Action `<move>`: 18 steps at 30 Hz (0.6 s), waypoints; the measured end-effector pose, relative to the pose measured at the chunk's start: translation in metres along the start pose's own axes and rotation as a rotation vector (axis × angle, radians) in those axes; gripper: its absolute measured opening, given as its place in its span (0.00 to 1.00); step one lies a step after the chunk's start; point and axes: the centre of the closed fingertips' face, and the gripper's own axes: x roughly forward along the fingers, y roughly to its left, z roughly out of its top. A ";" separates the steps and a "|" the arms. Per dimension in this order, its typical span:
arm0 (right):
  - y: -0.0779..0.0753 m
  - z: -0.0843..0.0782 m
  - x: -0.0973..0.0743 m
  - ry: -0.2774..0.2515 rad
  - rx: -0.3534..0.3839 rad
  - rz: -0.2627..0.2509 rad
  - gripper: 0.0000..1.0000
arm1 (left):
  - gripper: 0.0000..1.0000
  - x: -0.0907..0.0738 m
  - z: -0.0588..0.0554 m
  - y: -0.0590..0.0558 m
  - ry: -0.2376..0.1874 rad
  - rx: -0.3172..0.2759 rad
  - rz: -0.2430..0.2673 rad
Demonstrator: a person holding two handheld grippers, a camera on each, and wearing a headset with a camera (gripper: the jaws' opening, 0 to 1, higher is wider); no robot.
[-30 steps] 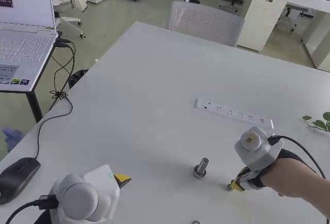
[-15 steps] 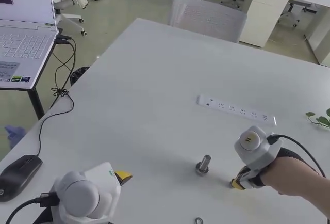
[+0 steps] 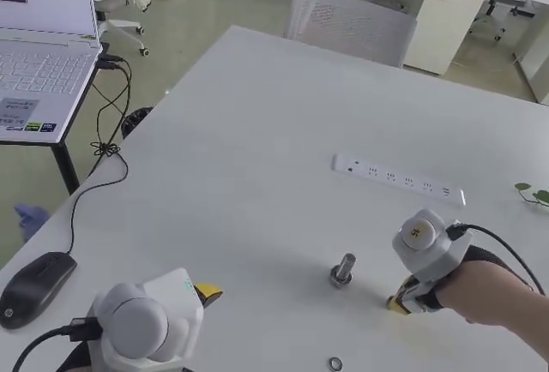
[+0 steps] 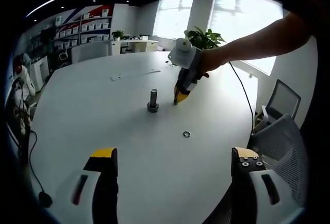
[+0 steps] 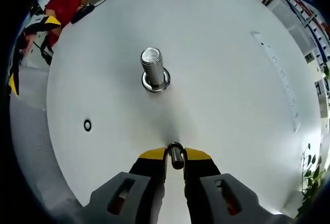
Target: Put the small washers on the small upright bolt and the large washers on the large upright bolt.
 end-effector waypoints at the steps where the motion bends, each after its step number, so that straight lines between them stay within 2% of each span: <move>1: 0.000 0.000 0.000 0.000 0.003 0.000 0.13 | 0.91 0.000 0.000 0.000 -0.001 0.001 -0.001; 18: -0.001 0.000 0.002 0.002 0.002 0.004 0.14 | 0.90 0.002 0.000 0.000 -0.001 0.003 -0.006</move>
